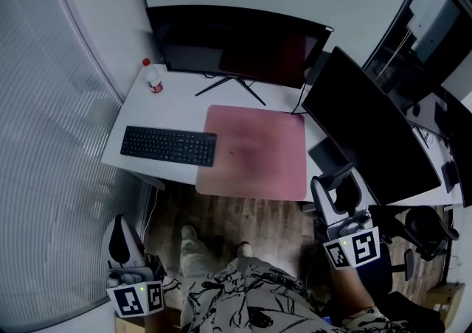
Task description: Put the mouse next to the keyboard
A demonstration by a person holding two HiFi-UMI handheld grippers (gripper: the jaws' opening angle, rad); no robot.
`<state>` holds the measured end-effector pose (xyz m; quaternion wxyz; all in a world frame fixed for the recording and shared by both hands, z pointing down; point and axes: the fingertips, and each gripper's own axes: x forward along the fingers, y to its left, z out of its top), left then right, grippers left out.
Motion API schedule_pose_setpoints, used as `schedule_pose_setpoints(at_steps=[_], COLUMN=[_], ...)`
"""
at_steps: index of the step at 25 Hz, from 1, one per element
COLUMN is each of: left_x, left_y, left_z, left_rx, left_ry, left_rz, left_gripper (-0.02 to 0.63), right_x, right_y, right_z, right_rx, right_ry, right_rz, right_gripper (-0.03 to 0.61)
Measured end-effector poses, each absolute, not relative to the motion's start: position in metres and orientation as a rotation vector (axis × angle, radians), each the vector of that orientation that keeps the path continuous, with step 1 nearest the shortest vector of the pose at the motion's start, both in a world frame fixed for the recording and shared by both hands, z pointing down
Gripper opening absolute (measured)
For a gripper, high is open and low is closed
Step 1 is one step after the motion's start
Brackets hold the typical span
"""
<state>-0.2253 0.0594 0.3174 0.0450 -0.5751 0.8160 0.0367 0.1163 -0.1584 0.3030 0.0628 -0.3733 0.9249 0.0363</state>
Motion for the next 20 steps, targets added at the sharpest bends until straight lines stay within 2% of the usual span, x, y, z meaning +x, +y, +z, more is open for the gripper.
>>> schedule_pose_setpoints(at_steps=[20], left_x=[-0.322], left_y=[-0.041], left_z=[0.311], left_rx=[-2.008], left_ry=[2.306], left_rz=[0.157], left_gripper=[0.005], right_x=[0.046], right_y=[-0.183], right_z=[0.29], right_rx=[-1.379], right_ry=[2.681], right_rz=[0.127], right_gripper=[0.302])
